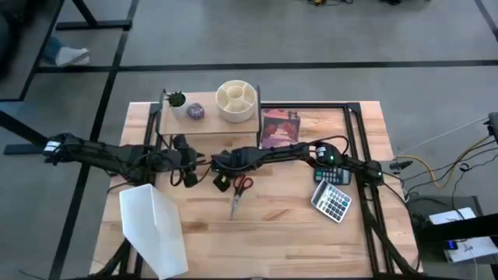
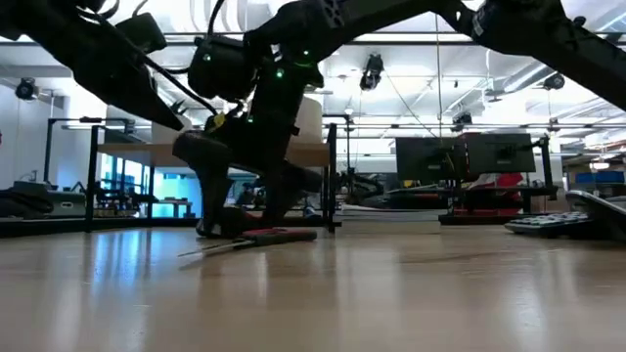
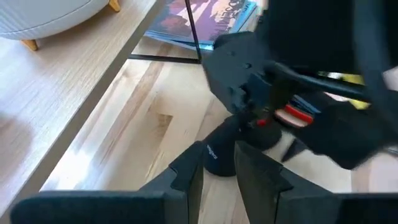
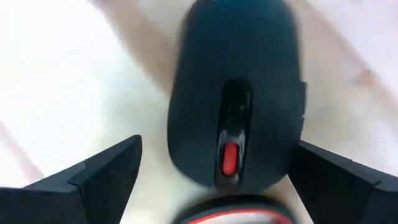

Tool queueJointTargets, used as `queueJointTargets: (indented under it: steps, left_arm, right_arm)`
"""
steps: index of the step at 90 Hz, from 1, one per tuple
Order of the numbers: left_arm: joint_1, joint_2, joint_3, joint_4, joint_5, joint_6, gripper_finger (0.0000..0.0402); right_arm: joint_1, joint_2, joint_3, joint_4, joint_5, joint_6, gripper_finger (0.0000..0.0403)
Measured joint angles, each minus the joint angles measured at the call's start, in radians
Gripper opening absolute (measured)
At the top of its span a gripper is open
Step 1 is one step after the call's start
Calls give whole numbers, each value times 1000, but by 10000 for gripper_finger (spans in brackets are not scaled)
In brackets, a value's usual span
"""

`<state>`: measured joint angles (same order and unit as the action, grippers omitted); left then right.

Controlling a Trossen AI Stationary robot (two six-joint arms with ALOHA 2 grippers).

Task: Stock shelves
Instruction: Adjust the black mouse under the shelf

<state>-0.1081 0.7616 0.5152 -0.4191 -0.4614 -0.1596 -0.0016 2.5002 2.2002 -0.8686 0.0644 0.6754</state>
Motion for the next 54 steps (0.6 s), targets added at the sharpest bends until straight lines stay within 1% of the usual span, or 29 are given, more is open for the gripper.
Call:
queueJointTargets:
  steps: [8, 23, 31, 43, 54]
  left_arm:
    - [0, 0, 0, 0, 0, 0, 75]
    - [0, -1, 0, -8, 0, 0, 75]
    - [0, -5, 1, -27, 7, 0, 75]
    - [0, -15, 44, -129, 26, -6, 75]
    - [0, -32, 62, -152, 26, -11, 75]
  right_arm:
    - [12, -3, 5, -5, -3, -39, 364]
    - [21, -5, 75, -48, -23, -145, 364]
    - [25, -6, 110, -50, -21, -238, 364]
    - [33, -7, 134, -39, -26, -381, 364]
    - [36, -5, 132, -12, -61, -555, 364]
